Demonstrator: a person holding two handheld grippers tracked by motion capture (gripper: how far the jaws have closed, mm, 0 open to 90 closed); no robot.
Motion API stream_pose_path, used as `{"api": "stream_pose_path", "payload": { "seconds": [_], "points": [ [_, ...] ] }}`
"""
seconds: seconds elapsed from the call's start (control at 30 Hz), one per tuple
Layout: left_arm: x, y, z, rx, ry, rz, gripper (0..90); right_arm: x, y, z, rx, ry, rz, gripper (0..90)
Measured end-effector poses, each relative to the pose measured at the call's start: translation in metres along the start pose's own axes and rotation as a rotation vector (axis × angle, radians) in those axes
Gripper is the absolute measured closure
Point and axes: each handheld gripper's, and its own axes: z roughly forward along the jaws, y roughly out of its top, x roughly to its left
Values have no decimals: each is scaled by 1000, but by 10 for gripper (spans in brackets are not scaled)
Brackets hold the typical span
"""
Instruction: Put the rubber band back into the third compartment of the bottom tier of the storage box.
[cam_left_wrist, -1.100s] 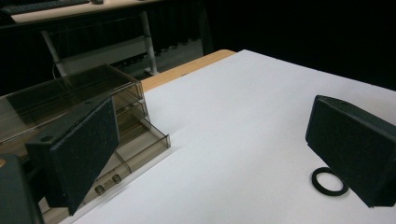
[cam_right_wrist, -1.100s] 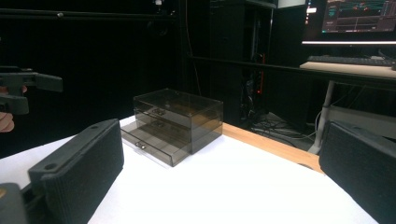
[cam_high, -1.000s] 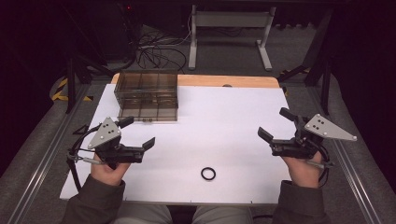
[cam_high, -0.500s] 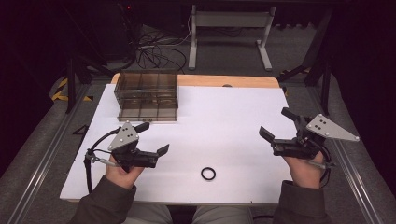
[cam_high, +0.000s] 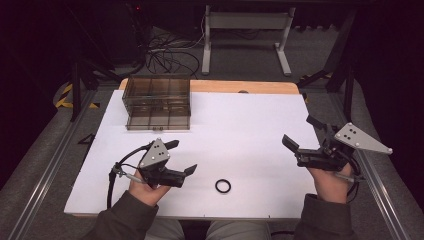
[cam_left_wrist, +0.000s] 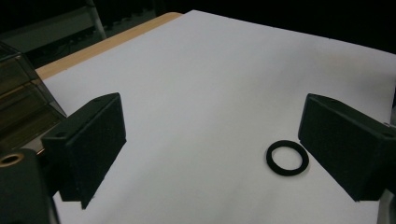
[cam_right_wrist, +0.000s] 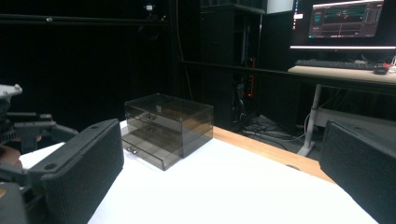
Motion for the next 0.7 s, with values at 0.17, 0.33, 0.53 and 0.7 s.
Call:
{"api": "stream_pose_path", "payload": {
  "seconds": [0.17,0.33,0.53,0.7],
  "points": [
    [-4,-3,9,11,-53,-17,155,0,1,-2,-5,-3,4,3],
    [-9,-5,18,23,-94,-26,204,0,1,-3,-11,-6,3,3],
    [-15,-10,33,70,-101,-22,273,0,2,-3,-8,-6,0,3],
    [-18,-16,47,101,-114,-39,312,0,2,-4,-11,-9,4,3]
  ]
}}
